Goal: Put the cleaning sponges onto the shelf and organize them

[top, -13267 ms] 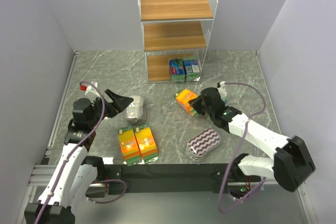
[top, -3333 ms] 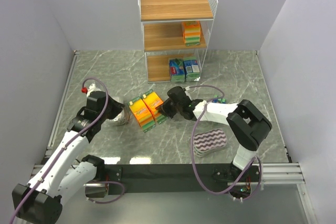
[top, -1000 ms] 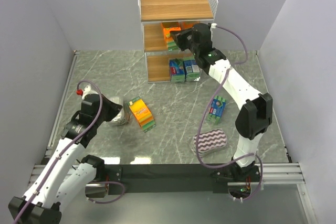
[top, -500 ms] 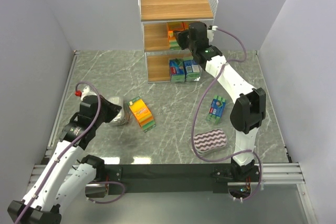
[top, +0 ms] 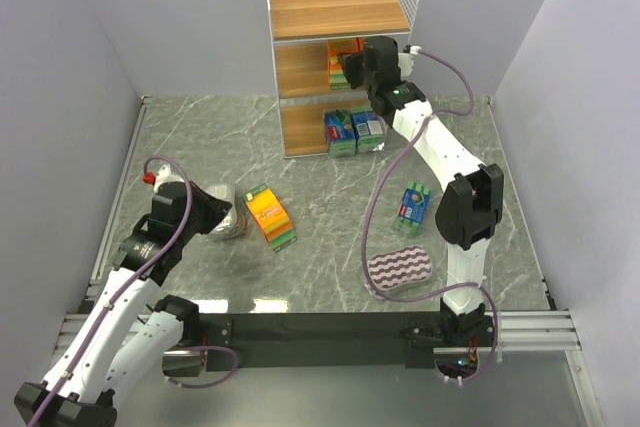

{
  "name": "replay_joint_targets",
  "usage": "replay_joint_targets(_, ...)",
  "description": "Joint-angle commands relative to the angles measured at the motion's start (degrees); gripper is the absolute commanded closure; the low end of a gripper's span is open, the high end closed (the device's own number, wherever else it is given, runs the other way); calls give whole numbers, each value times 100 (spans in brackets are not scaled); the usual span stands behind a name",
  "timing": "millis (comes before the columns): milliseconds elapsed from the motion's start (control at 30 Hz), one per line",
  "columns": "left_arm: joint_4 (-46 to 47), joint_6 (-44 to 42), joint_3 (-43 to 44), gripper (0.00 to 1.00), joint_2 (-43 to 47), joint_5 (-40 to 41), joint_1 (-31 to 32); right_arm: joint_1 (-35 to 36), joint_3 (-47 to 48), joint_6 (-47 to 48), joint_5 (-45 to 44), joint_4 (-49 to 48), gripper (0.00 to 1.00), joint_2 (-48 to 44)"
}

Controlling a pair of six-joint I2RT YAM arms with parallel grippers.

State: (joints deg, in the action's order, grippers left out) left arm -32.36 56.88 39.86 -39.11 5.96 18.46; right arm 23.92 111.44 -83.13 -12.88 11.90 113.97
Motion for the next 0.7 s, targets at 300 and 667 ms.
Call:
replay_joint_targets(300, 45, 104, -74, 99, 97, -7, 17, -274, 581, 157, 242, -354, 100, 318)
replay_joint_targets(667, 116, 121, -136, 99, 88, -51, 9, -362, 642, 579, 875, -373, 73, 406)
